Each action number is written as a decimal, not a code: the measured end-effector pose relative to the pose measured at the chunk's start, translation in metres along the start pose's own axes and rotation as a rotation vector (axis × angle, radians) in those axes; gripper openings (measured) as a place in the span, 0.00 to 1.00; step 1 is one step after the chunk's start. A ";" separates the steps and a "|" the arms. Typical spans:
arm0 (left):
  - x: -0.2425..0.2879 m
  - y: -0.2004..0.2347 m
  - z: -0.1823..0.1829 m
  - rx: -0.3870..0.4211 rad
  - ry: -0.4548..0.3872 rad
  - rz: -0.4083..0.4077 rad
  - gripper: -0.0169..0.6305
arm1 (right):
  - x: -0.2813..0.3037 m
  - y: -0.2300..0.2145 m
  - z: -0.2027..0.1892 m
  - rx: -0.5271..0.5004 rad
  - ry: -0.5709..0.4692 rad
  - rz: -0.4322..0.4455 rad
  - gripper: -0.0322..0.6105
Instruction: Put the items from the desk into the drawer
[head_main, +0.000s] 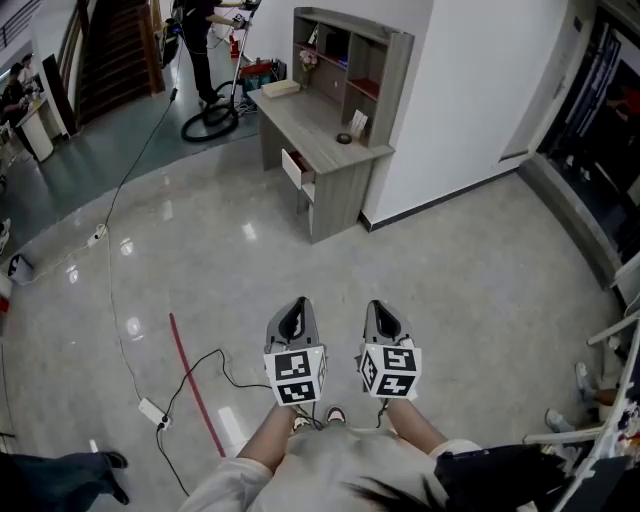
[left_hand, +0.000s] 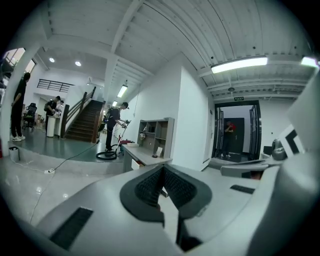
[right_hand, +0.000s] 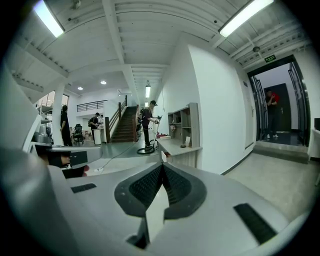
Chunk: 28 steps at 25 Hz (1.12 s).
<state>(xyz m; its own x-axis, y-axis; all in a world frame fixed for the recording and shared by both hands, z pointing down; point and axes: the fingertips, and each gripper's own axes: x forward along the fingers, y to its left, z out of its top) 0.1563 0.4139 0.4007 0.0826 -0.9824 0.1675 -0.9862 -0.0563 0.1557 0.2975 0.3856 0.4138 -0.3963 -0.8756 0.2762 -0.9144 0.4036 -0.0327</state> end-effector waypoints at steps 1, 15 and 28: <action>-0.001 0.004 0.000 -0.001 -0.002 0.003 0.02 | 0.001 0.002 0.000 -0.007 0.004 -0.003 0.05; -0.009 0.081 -0.005 -0.001 0.012 0.043 0.02 | 0.040 0.050 -0.010 -0.033 0.034 -0.019 0.05; 0.059 0.120 -0.010 0.030 0.064 0.044 0.02 | 0.121 0.045 -0.004 -0.029 0.063 -0.043 0.05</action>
<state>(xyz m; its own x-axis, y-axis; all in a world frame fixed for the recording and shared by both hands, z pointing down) 0.0445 0.3509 0.4394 0.0471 -0.9707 0.2356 -0.9928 -0.0196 0.1180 0.2088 0.2986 0.4494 -0.3502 -0.8741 0.3366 -0.9271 0.3746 0.0082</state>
